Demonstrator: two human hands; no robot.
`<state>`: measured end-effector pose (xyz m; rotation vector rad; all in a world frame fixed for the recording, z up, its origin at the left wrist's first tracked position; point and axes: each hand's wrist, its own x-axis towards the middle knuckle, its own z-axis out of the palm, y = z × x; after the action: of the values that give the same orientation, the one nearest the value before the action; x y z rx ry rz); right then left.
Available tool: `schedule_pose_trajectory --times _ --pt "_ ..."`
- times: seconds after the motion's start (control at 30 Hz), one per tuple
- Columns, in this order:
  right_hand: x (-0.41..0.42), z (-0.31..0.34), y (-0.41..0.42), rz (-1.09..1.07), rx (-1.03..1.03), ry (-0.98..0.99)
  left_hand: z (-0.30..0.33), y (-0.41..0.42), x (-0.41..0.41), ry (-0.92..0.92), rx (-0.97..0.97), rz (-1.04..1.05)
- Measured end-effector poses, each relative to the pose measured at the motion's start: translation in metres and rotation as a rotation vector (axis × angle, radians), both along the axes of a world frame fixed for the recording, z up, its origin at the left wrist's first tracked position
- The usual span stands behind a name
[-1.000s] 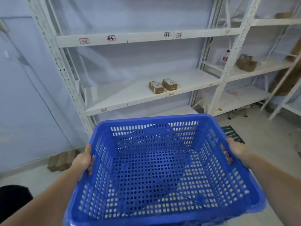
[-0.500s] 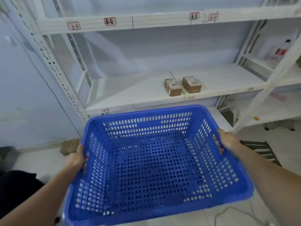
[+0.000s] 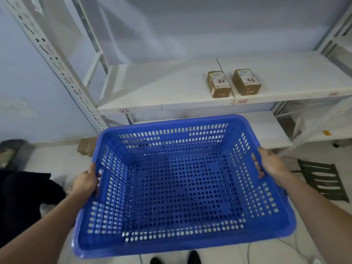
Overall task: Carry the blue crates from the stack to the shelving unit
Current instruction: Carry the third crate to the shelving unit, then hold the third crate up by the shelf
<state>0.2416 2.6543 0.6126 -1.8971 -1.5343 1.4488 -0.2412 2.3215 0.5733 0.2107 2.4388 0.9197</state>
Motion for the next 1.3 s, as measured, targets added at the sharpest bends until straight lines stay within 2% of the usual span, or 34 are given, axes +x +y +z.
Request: schedule_pose_trajectory --times 0.67,1.0,1.3 --pt "-0.033 -0.005 0.055 0.050 0.114 -0.096 0.007 0.050 -0.018 -0.033 0.042 0.024" --pt "-0.023 -0.008 0.036 0.014 0.074 -0.023 0.009 0.040 -0.020 -0.030 0.043 -0.010" --pt "-0.026 -0.012 0.022 0.037 0.072 -0.036 0.003 0.029 -0.024 0.038 0.019 -0.010"
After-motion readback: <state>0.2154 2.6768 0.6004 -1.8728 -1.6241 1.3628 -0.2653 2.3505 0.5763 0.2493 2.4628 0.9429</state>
